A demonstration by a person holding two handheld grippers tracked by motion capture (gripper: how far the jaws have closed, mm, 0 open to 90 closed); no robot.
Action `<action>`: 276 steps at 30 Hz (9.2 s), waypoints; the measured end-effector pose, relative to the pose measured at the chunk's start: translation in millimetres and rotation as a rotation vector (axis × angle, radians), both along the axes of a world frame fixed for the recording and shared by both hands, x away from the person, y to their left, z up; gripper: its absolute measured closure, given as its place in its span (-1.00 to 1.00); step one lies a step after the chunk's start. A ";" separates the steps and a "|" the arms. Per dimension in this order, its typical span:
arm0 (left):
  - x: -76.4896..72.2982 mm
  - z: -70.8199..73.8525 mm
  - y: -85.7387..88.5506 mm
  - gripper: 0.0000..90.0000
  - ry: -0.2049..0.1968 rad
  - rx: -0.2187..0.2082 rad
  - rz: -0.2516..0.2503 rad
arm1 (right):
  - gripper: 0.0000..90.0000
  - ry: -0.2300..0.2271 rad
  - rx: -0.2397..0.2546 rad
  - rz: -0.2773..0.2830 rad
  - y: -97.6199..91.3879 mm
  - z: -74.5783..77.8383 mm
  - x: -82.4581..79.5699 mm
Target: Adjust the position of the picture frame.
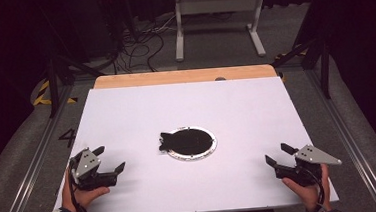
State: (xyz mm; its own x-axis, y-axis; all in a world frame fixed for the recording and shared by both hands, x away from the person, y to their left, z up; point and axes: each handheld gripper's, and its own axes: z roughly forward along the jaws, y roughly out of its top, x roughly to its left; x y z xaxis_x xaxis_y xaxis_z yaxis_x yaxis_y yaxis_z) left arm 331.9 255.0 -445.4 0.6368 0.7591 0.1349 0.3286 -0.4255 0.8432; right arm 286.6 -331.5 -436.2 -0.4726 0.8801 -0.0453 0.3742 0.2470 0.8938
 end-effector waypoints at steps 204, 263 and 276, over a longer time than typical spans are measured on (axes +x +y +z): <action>31.5 -21.1 -170.3 1.00 0.244 0.063 -0.486 | 1.00 0.252 -0.114 0.220 130.2 -22.9 76.4; -19.4 2.2 -60.7 -0.19 0.050 0.016 -0.222 | 0.73 0.290 -0.114 0.368 116.8 -4.6 40.1; -37.1 -8.8 -27.0 -0.44 0.086 0.017 -0.148 | 0.58 0.315 -0.154 0.406 132.0 -6.9 39.5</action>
